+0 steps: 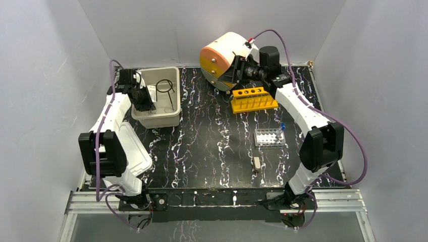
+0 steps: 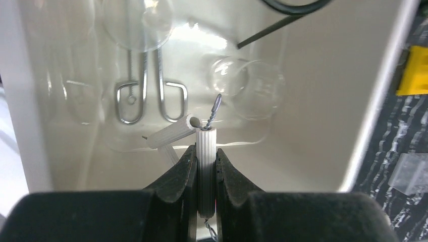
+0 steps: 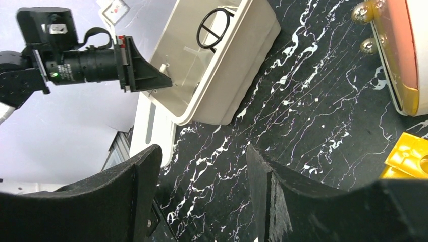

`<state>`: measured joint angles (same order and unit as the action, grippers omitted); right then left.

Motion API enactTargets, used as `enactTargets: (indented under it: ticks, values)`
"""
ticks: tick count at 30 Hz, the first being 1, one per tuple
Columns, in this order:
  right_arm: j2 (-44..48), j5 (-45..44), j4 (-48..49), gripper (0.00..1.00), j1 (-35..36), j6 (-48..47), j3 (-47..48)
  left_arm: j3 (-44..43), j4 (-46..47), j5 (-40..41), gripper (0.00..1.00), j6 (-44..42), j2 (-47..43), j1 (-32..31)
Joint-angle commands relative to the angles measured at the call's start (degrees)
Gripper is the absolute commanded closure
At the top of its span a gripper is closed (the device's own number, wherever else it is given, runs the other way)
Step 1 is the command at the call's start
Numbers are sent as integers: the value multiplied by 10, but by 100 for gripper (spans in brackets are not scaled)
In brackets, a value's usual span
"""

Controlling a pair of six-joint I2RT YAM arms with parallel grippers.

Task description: Organize the chemistry lab equipment

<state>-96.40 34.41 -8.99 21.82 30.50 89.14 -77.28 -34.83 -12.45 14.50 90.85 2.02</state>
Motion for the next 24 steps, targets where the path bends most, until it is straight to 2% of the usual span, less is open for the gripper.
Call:
enactTargets:
  ticks: [1,13,20,24]
  values:
    - [14,-7,20,30,1,5,-3,-28,-38,51,100,-13,19,4]
    - [-2,3,21,30,1,6,5,-88,-49,116,99,-26,114,4]
    - [2,1,24,30,1,-2,3,-100,-58,138,76,-28,118,4]
    - [2,5,26,30,1,-4,3,-98,-57,125,69,-38,114,4]
